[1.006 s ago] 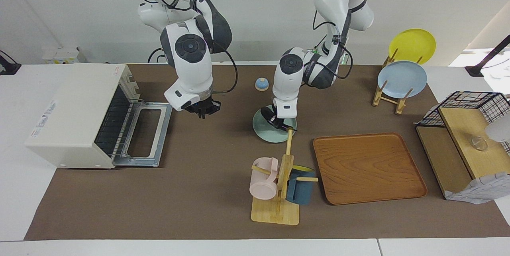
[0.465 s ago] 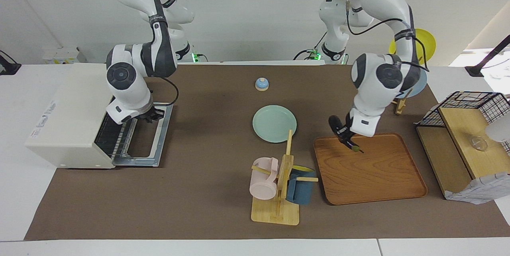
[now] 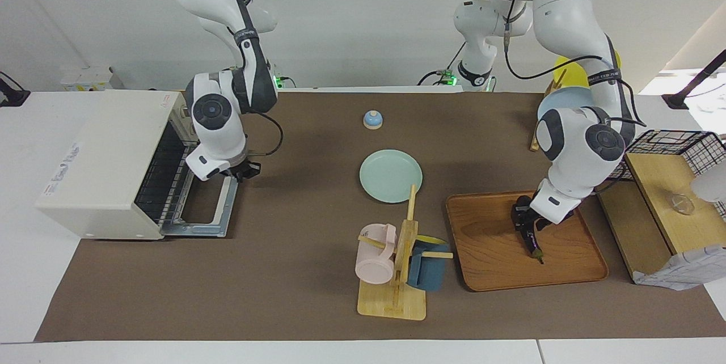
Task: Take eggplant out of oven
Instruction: 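Place the eggplant on the wooden tray with the left gripper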
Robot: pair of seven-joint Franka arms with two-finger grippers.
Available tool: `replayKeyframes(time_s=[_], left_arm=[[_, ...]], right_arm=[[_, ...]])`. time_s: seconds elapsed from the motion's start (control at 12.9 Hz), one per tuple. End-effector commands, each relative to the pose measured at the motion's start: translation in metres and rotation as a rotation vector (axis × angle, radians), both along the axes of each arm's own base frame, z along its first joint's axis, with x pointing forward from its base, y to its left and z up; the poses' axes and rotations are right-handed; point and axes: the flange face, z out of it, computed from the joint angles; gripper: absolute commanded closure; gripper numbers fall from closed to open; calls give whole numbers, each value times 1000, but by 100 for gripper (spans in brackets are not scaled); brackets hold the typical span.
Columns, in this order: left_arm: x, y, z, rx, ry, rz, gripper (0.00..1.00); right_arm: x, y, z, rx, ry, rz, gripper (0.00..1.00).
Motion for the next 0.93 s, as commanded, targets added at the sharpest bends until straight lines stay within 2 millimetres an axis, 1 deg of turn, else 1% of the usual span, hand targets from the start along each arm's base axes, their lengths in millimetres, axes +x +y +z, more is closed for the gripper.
replayKeyframes(time_s=[0.0, 0.08, 0.15, 0.23, 0.31, 0.39, 0.46, 0.54, 0.62, 0.7, 0.77, 0.85], left_arm=[[-1, 10, 39, 9, 57, -3, 0], [-17, 20, 80, 5, 65, 18, 0], [-39, 22, 104, 4, 96, 85, 0], [-54, 28, 132, 0, 101, 141, 0], [-68, 32, 157, 2, 122, 143, 0], [-76, 45, 181, 18, 132, 150, 0], [-84, 54, 212, 34, 129, 134, 0], [-90, 60, 230, 37, 151, 111, 0], [-94, 68, 250, 28, 160, 97, 0], [-98, 74, 258, 29, 169, 100, 0], [-100, 79, 260, 37, 178, 105, 0], [-102, 77, 262, 36, 173, 102, 0]], right_arm=[[-3, 19, -3, 3, -5, -33, 93], [-5, 28, -3, 10, -7, -31, 93], [-6, 26, -4, 12, -6, -26, 92], [-5, 19, -5, 15, -5, -17, 92], [-3, 9, -4, 13, -5, 4, 92], [-1, -9, -6, 19, 1, 11, 92], [-2, -26, -10, 27, 13, 31, 92], [-2, -34, -13, 35, 9, 44, 91], [-3, -37, -14, 23, 5, 58, 91], [-3, -39, -15, -1, 6, 83, 91], [0, -42, -11, -33, 4, 112, 91], [4, -45, -7, -68, 0, 145, 91]])
